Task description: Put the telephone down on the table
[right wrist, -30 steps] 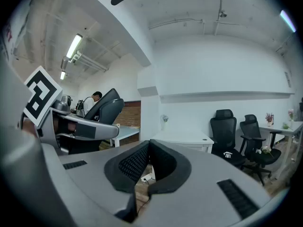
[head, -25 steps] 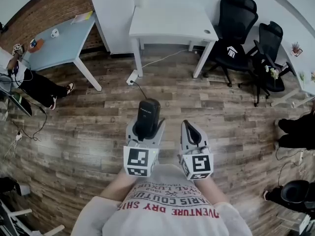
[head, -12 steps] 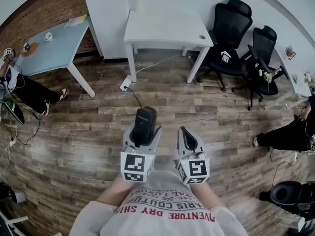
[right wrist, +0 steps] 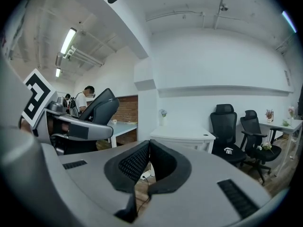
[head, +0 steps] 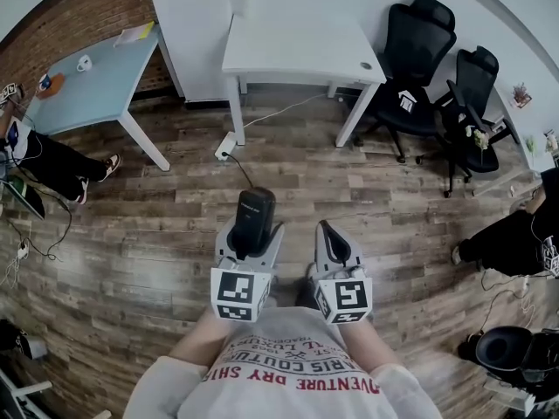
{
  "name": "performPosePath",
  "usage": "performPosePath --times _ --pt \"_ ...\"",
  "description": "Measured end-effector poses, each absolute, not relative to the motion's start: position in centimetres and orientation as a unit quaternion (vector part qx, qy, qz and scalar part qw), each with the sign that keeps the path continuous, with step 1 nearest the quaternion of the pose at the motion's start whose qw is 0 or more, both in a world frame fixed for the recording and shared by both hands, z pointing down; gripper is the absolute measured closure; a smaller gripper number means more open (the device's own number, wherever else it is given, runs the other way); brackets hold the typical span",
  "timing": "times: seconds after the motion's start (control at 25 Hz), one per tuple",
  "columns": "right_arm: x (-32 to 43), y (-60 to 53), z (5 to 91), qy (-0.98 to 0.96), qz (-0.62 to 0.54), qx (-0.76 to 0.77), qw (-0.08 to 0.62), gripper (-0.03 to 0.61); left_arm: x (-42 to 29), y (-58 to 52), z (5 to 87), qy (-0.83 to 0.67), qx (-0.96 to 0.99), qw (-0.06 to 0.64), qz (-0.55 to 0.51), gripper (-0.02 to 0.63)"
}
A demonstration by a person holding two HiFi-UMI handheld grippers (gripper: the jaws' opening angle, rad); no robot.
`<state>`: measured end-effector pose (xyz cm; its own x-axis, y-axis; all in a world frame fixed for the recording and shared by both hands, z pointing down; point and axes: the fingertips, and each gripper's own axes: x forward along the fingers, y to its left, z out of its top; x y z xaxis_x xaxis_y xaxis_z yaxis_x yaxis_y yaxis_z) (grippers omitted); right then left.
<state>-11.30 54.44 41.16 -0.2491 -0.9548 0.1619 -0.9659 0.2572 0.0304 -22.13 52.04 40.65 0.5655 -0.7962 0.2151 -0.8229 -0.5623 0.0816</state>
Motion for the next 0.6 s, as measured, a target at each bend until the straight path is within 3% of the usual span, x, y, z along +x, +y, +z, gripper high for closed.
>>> performPosePath --times 0.28,0.6 --pt "-8.8 49.7 42.0 -0.809 0.058 0.581 0.07 0.554 -19.6 48.3 41.5 -0.493 0.86 0.099 0.088 0.318" --pt "-1.1 44.0 41.3 -0.834 0.064 0.542 0.077 0.554 -11.8 43.3 40.4 -0.525 0.841 0.108 0.077 0.318"
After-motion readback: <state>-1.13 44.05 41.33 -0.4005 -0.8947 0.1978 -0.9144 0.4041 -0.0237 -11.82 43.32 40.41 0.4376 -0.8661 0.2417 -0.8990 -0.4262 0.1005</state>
